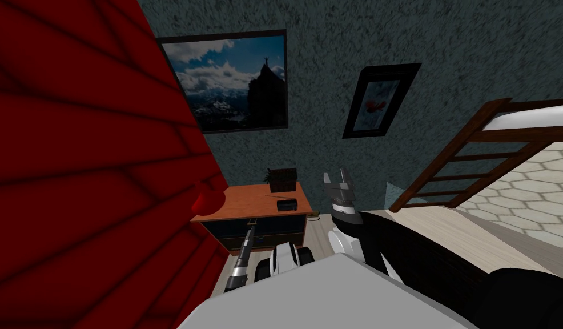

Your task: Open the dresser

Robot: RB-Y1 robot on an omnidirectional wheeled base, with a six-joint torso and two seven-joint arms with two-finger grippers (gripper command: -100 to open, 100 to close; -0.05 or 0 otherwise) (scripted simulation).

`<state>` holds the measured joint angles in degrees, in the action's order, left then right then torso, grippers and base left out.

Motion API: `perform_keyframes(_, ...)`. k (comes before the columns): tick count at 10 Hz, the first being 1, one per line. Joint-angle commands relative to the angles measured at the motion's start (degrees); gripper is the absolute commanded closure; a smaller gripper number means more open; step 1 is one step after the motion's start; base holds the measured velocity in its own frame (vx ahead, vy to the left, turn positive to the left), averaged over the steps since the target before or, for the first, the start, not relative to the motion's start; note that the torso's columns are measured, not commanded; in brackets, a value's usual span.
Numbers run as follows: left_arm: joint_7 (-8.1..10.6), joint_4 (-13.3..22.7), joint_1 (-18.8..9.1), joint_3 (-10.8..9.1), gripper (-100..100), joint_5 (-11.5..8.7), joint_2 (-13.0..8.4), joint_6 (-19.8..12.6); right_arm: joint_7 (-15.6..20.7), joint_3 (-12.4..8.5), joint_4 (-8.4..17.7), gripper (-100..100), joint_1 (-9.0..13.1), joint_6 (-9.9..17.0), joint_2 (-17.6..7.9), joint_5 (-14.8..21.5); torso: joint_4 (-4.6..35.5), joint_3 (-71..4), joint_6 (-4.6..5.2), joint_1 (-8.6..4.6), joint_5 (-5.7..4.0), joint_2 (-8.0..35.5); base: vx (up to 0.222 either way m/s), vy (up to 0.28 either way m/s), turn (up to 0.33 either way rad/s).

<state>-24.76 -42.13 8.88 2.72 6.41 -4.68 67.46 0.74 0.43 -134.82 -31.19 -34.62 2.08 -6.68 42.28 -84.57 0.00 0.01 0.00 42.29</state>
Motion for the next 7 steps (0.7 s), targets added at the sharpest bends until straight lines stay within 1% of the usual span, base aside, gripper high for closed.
perform_keyframes(1, -0.31, 1.77, -0.55, 0.0, -100, 0.03, 0.78, 0.78, 0.0, 0.0, 0.0, 0, 0.0, 0.0, 0.0, 0.0, 0.0, 0.01, 0.0, -0.01, 0.0, 0.01, 0.011, 0.003, -0.004)
perform_keyframes(2, 0.07, 1.33, -1.86, -0.2, -100, -0.08, 0.56, -0.81, 0.0, 0.0, 0.0, 0, 0.0, 0.0, 0.0, 0.0, 0.01, 0.03, 0.0, -0.02, -0.01, 0.05, -0.002, -0.011, 0.007)
perform_keyframes(3, 0.19, 1.17, -2.18, -0.25, -100, -0.11, 0.48, -1.27, 0.0, 0.0, 0.0, 0, 0.0, 0.0, 0.0, 0.0, 0.03, 0.04, 0.01, -0.05, -0.02, 0.06, -0.008, -0.023, 0.003)
perform_keyframes(4, 0.66, 0.49, -3.43, -0.46, -100, -0.23, 0.16, -3.09, 0.0, 0.0, 0.0, 0, 0.0, 0.0, 0.0, 0.0, 0.01, 0.03, 0.01, -0.06, -0.02, 0.05, -0.012, -0.03, 0.006)
perform_keyframes(5, 0.57, 0.23, -2.44, -0.32, -100, -0.15, 0.12, -2.24, 0.0, 0.0, 0.0, 0, 0.01, 0.0, 0.01, 0.0, 0.01, 0.02, 0.0, -0.05, -0.02, 0.03, -0.005, -0.015, 0.001)
perform_keyframes(6, 0.07, 1.33, -1.86, -0.2, 100, -0.08, 0.56, -0.81, 0.0, 0.0, 0.0, 0, 0.0, 0.0, 0.0, 0.0, 0.0, 0.0, 0.0, 0.02, 0.01, 0.0, 0.004, 0.007, -0.007)
perform_keyframes(7, -0.16, 1.67, -1.24, -0.1, 100, -0.02, 0.72, 0.1, 0.0, 0.0, 0.0, 0, 0.0, 0.0, 0.0, 0.0, -0.01, -0.01, 0.0, 0.08, 0.03, -0.03, 0.006, 0.024, -0.006)
